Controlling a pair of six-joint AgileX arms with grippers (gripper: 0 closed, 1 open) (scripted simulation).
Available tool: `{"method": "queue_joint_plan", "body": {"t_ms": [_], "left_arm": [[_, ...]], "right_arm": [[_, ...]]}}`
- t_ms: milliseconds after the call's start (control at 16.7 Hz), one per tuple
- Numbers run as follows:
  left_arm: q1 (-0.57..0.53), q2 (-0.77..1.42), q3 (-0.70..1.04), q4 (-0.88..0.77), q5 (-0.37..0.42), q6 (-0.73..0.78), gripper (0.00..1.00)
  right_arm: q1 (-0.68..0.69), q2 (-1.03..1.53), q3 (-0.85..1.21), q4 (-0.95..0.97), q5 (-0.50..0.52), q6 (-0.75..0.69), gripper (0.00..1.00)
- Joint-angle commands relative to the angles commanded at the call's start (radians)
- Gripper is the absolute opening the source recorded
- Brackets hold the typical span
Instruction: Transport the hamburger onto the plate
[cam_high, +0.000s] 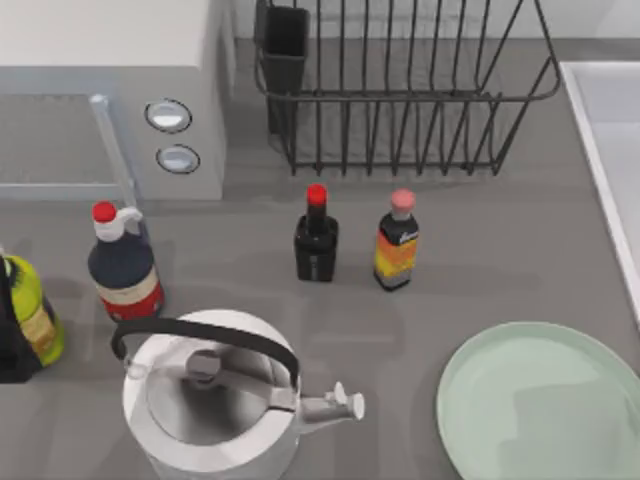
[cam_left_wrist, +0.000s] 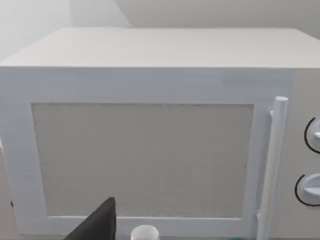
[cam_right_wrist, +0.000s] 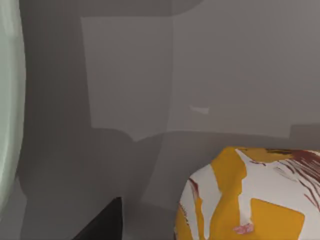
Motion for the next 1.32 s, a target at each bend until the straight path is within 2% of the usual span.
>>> {"method": "queue_joint_plan", "body": {"t_ms": [780,1260,1320], "left_arm": [[0.000,0.000,0.000,0.000,0.000,0.000,1.00],[0.000,0.000,0.000,0.000,0.000,0.000,1.00],[0.000,0.000,0.000,0.000,0.000,0.000,1.00]], "right_arm": [[0.000,0.000,0.000,0.000,0.000,0.000,0.02],[0.000,0.000,0.000,0.000,0.000,0.000,0.00],[-0.004,-0.076,0.047,-0.097,-0.014,-0.005,0.00]]}}
